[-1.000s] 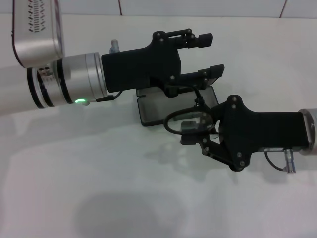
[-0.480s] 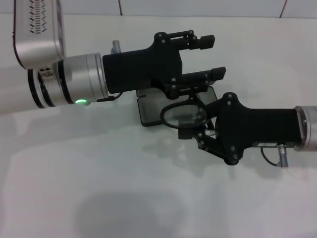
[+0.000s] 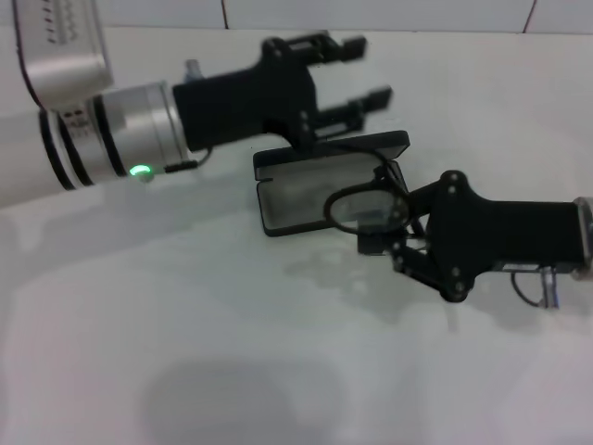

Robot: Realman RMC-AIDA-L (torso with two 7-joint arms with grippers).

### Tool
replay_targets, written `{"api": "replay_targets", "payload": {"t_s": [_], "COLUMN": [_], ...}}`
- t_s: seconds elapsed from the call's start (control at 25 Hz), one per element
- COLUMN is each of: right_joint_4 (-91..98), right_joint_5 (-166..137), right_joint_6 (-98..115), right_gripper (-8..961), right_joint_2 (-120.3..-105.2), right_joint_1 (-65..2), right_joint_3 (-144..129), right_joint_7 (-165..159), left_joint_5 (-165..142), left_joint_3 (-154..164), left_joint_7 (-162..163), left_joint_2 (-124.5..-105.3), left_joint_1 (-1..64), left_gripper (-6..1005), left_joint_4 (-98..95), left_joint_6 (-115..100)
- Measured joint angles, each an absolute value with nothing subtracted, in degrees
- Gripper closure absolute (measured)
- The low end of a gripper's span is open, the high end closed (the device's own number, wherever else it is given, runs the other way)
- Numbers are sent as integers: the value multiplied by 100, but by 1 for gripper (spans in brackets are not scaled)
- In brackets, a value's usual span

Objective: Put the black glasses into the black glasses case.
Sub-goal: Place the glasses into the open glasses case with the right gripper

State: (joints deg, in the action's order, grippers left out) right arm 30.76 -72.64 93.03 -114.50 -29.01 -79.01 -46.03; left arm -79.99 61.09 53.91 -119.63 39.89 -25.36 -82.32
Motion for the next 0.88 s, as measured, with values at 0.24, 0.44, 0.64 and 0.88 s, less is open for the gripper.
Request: {"api": "replay_targets", "payload": {"t_s": [0.24,0.44,0.64,0.88], "right_joint_4": [4849,6615,7428,7526], "right_joint_5": [-8302,-9366,-10539,-11048], "right_joint_6": [8025,6699,5966,5347], "right_gripper": [777,774,771,767], "right_joint_2": [-11527,-11591,-11598,-11598], "right_joint_1": [-2338,-1835,-1841,-2046], "right_joint_3": [-7945,-8679,-9217,-9584], "right_joint_7": [-5618,-6631,-7724,-7980], "left_joint_5": [-7692,-6925,-6830,-6821], "left_joint_3": [5334,5259,5255,5251], "left_joint_7": [5496,5480,5531,5532], "left_joint_2": [-11979,-11967,-11966,-11968], "left_joint_1": [3838,3669,3599,3611], "left_gripper": [364,366,365,364], "left_joint_4": [-2440,-2360,-2361,-2360], "left_joint_6": [-7829,-7526,-7472,-7370]}}
